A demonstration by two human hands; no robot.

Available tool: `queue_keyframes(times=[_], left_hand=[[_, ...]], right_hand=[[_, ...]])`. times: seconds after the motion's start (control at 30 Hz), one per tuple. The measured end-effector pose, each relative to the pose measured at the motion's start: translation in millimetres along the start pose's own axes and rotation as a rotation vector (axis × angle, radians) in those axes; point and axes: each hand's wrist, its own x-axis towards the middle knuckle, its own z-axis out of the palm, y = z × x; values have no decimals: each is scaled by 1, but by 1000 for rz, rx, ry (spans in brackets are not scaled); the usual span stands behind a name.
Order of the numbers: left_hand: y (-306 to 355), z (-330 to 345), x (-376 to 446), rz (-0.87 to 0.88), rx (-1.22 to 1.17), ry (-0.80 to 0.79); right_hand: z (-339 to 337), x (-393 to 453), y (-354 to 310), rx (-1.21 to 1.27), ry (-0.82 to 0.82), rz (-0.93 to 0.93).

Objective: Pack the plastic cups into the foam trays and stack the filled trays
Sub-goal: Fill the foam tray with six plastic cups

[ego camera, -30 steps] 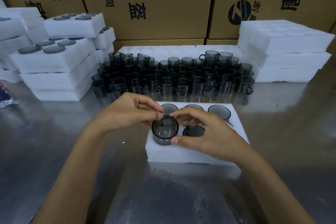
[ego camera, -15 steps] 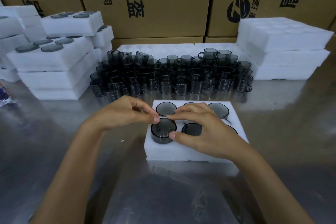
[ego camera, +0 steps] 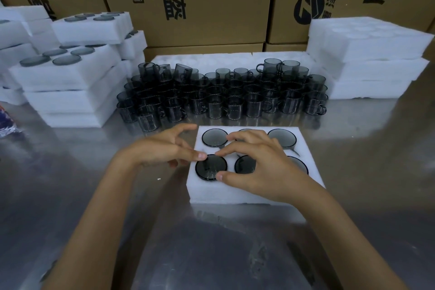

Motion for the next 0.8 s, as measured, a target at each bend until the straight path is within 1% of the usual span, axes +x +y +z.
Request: queue_keyframes(times=[0.1,0.17,0.23,0.3,0.33,0.43,0.47,0.5,0.53,0.57,0.6,0.67,0.73,0.8], left_hand=[[1,4,-3,-25,-56,-66],[2,7,-3,-44,2,-123],[2,9,-3,-39,81,-169],[4,11,-3,-48,134,-190],[5,13,-2,-62,153,-178],[8,22,1,-120,209,-80],[8,25,2,-139,203,-66],[9,28,3,-152,182,-60],[9,29,4,-153,147,-52],[8,29,4,-146,105,-41],[7,28,4,-132,62,-28],[5,26,5,-96,-11,3],[3,25,6,-59,-74,51],[1,23,7,-22,-122,104]], right_hand=[[-1,-1,0,10,-3,2],[-2,-1,-1,12,6,-7],[-4,-1,-3,102,65,-14],[-11,1,-4,279,198,13],[-16,1,-2,323,281,43],[-31,2,14,272,536,160],[-36,1,21,224,587,226],[-39,0,30,151,596,313],[-41,-2,36,71,565,411],[-43,-6,43,36,517,505],[-46,-8,49,64,474,595],[-50,-11,52,286,381,717],[-53,-13,54,479,293,722],[-55,-14,53,554,283,696]])
